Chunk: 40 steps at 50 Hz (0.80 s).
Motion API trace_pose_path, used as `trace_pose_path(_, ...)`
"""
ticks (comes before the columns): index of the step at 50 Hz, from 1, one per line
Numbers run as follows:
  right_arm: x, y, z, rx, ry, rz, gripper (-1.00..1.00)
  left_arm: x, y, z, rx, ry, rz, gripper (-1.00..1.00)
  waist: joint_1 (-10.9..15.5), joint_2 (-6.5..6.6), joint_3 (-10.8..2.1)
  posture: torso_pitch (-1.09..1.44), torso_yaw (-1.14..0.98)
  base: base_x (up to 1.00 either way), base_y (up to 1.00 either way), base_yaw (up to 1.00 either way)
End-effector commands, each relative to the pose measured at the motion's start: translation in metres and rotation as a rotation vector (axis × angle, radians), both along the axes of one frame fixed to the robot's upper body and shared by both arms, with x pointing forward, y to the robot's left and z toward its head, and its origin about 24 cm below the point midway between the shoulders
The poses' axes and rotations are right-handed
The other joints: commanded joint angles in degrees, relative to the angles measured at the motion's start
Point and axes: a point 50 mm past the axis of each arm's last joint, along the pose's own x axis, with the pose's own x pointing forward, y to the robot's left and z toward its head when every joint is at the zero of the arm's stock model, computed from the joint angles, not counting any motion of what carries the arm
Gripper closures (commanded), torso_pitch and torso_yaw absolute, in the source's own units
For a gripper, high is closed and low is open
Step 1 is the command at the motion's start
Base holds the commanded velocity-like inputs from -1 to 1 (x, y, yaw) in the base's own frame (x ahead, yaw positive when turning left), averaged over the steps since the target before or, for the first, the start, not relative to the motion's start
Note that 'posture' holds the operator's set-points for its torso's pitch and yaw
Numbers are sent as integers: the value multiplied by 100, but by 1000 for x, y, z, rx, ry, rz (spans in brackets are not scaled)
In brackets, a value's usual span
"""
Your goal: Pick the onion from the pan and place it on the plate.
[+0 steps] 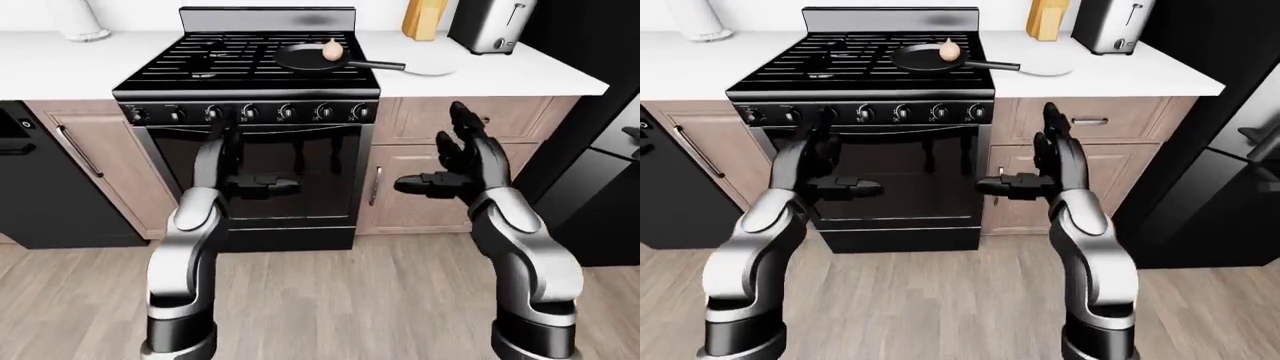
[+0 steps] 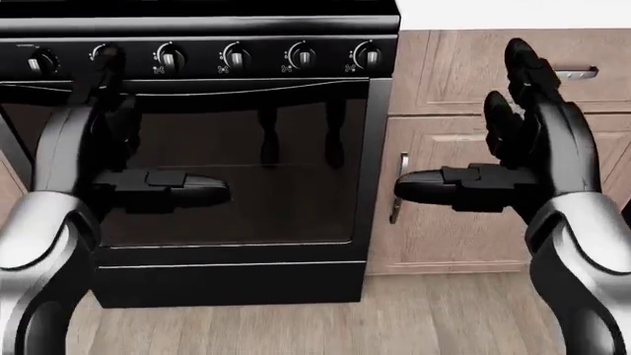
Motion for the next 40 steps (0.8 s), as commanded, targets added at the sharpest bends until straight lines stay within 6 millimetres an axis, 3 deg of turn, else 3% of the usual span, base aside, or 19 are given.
trace_pose_path(1, -3, 0, 24, -28, -84, -8, -100, -2, -2, 20, -4, -52, -12, -100, 1, -8, -115, 0, 0, 0, 0, 0)
trace_pose_path(13, -2, -4, 72, -2, -156, -16, -100, 3, 0, 72, -23, -102, -19, -100, -2, 0, -62, 0, 0, 0, 0, 0)
trace_pose_path(20, -9, -6, 93, -10, -205, -34, -100, 0, 1, 86, -2, -112, -26, -100, 9, -7, -17, 0, 0, 0, 0, 0)
trace_pose_path(25, -12, -6, 101, -11, -219, -23, -100, -1, 4, 98, -11, -128, -14, -100, 8, -9, -17, 0, 0, 1, 0, 0)
trace_pose_path(26, -13, -6, 102, -9, -221, -23, -100, -2, 4, 101, -12, -132, -13, -100, -8, 9, -125, 0, 0, 5, 0, 0)
trace_pose_path(36, -14, -5, 102, 14, -223, -8, -100, -5, 5, 104, -23, -138, -9, -100, -31, 1, -32, 0, 0, 7, 0, 0)
trace_pose_path(40, -13, -4, 104, 17, -227, -7, -100, -5, 5, 107, -27, -140, -10, -100, -41, 113, 33, 0, 0, 15, 0, 0)
